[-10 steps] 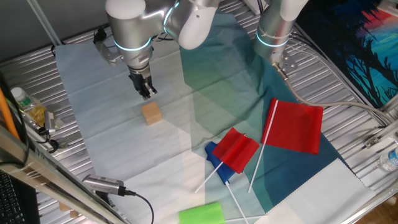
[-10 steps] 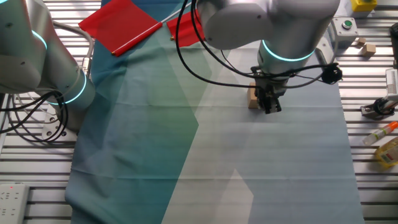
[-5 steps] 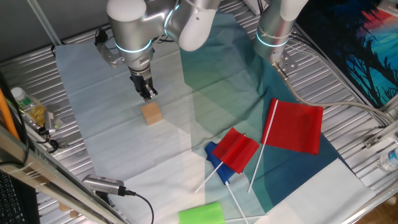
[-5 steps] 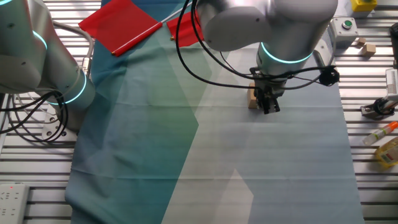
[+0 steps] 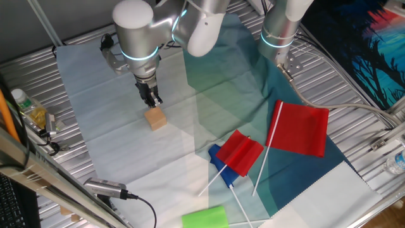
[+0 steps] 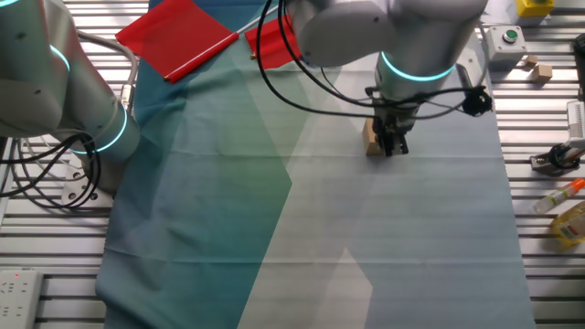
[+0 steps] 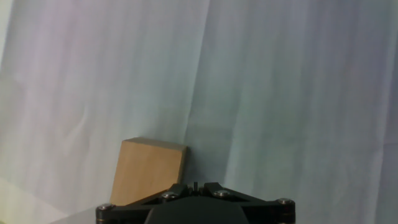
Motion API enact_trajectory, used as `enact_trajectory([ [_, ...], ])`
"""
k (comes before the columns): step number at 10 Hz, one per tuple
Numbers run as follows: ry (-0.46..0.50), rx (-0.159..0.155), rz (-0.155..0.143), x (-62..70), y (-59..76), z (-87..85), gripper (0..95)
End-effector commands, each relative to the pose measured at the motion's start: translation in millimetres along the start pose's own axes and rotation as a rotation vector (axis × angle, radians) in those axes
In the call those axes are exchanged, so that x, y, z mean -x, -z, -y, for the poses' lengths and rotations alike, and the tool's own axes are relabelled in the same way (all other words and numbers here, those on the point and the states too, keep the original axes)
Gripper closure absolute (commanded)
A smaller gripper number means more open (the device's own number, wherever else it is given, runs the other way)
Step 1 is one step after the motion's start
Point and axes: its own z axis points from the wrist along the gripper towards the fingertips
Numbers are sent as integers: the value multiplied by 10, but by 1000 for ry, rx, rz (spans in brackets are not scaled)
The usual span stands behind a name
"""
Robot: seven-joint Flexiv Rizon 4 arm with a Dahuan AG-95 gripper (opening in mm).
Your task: Use the gripper to push the small block from left to right
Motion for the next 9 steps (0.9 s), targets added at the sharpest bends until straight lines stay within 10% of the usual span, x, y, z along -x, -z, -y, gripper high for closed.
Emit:
enact_trajectory([
  [1, -17, 2, -2, 3, 25, -72, 950],
  [9, -147, -16, -4, 35, 36, -676, 950],
])
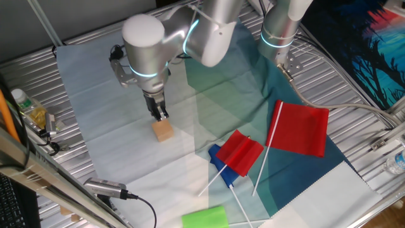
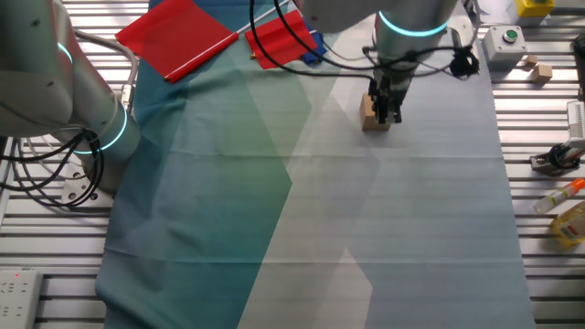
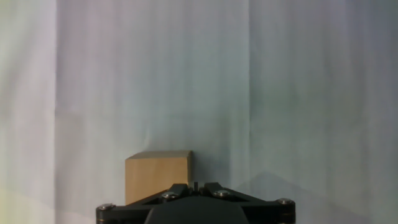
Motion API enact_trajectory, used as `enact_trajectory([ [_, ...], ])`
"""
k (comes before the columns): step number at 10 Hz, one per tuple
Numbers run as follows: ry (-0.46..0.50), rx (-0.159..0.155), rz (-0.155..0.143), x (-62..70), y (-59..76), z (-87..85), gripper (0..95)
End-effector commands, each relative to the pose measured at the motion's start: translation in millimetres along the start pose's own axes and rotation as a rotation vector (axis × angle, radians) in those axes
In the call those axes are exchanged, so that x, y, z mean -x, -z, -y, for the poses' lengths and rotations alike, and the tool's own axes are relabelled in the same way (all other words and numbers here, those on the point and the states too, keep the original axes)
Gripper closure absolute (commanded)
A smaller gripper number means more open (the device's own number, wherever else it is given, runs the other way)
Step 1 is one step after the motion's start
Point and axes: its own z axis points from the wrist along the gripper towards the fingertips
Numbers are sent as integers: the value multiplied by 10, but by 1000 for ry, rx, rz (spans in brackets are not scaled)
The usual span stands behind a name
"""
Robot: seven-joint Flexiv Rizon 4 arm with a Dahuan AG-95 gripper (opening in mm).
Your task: Use the gripper to push the small block from left to right
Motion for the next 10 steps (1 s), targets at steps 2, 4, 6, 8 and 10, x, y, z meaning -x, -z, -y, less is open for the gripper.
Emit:
enact_trajectory([
  [2, -24, 3, 1, -18, 12, -65, 950],
  [4, -23, 3, 1, -18, 12, -65, 950],
  [6, -17, 2, -1, -18, 13, -65, 950],
  [8, -13, 2, -1, -17, 13, -65, 950],
  [10, -14, 3, 1, -16, 22, -61, 950],
])
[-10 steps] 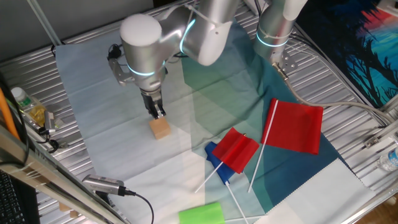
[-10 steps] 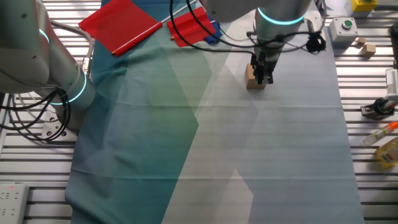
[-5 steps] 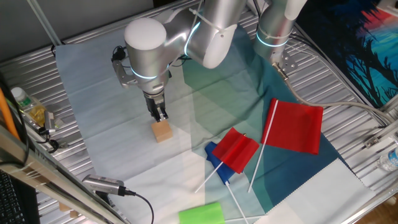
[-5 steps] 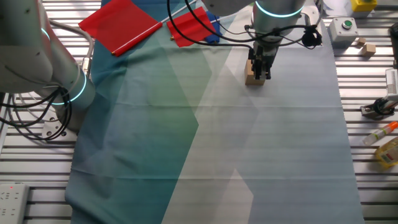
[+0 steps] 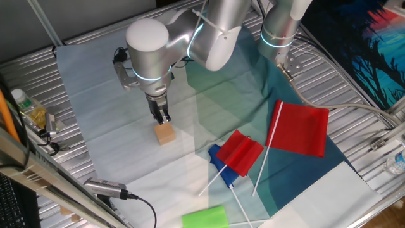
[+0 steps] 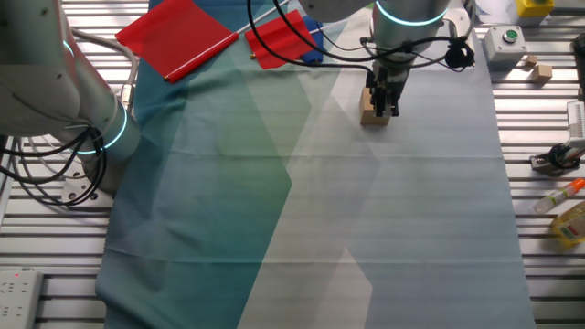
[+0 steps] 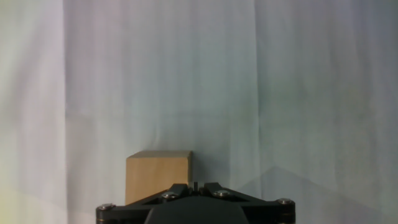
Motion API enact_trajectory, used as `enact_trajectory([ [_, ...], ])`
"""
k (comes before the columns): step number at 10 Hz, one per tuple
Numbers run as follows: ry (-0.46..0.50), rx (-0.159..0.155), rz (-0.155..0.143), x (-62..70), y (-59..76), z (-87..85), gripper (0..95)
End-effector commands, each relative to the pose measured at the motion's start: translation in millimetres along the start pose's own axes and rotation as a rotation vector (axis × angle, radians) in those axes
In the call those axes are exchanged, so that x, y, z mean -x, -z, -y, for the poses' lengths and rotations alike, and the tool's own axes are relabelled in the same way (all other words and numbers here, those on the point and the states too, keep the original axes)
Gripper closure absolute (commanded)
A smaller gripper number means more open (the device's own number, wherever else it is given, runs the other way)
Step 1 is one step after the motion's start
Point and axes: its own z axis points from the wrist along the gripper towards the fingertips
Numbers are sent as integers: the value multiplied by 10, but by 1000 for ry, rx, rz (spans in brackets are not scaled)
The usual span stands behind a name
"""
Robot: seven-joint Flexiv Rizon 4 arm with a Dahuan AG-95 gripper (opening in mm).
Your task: Use the gripper to push the small block from left to right
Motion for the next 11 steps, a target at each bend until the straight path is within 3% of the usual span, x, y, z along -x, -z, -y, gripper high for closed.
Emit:
enact_trajectory([
  [1, -4, 1, 2, 6, 23, 10, 950],
  [3, -9, 0, 1, 27, 74, 27, 950],
  [5, -1, 4, -4, 101, 305, 83, 950],
  [8, 52, 4, -37, 191, 980, 264, 950],
  [10, 59, 5, -76, 156, 1344, 327, 950],
  [11, 60, 6, -82, 139, 1432, 337, 950],
])
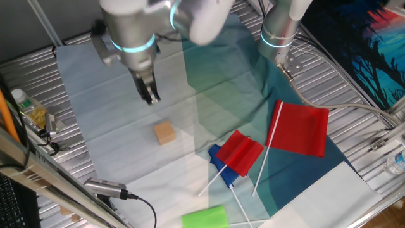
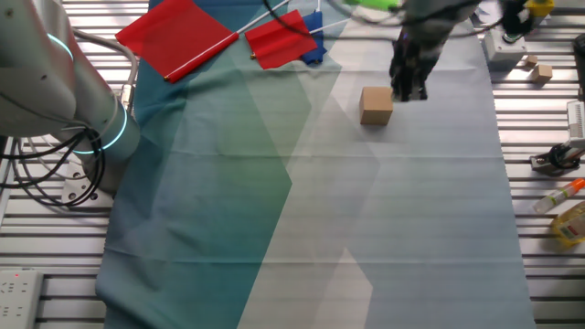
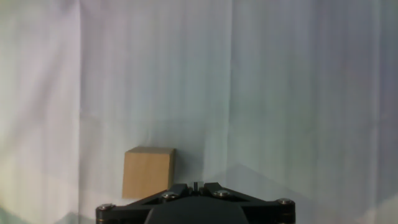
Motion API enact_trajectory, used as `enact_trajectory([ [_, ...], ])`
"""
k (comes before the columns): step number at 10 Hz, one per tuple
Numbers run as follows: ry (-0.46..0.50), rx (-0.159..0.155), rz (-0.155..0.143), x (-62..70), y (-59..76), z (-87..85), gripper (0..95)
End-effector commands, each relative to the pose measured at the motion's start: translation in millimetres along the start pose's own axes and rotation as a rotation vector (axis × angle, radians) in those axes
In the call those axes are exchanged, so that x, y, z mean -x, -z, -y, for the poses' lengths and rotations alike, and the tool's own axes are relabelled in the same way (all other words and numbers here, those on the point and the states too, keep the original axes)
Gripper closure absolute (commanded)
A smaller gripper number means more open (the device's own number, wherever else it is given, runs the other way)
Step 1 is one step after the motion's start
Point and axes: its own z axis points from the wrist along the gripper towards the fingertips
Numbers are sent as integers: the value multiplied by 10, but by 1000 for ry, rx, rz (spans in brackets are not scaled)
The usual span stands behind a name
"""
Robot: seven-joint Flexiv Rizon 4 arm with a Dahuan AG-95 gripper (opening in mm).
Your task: Use the gripper to push the small block from left to right
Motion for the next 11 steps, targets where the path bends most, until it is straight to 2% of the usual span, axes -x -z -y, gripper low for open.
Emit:
enact_trajectory([
  [1, 4, 3, -27, -66, 265, 18, 950],
  [3, 13, 1, -64, -163, 493, 24, 950],
  [4, 28, 5, -60, -180, 522, 64, 950],
  [11, 60, 28, -55, -194, 551, 90, 950],
])
